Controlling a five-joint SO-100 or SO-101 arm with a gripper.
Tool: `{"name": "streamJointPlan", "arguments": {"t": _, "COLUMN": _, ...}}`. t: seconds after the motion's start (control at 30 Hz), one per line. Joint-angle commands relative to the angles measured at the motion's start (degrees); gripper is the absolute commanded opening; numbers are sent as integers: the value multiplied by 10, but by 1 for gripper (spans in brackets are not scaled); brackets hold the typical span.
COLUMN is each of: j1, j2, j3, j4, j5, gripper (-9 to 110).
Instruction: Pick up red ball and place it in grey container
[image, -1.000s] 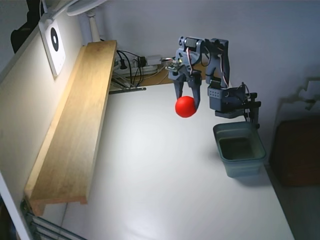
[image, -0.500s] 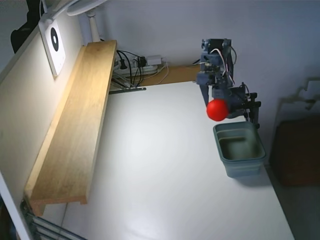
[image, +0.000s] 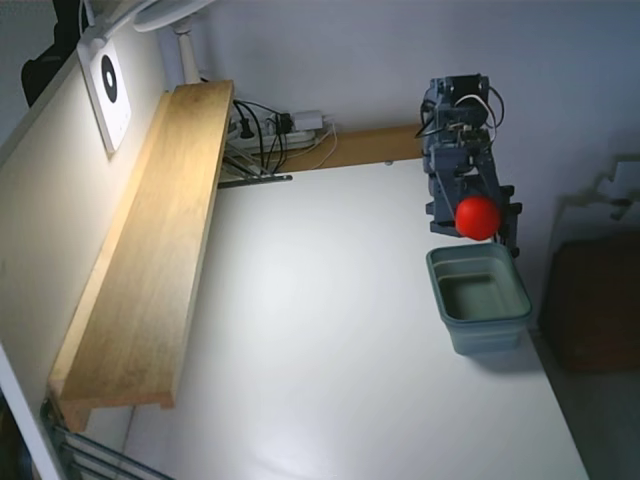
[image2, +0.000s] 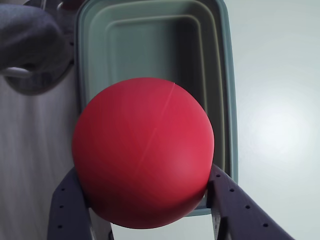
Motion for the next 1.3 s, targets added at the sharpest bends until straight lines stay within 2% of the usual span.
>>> {"name": "streamJointPlan", "arguments": {"t": 0.0, "j1": -11, "j2": 11, "j3": -28, "j4": 9, "j5": 2, "gripper": 38}}
{"name": "streamJointPlan", "arguments": {"t": 1.27, "j1": 14, "j2": 18, "j3": -23, "j4": 11, "j5": 2, "gripper": 37}}
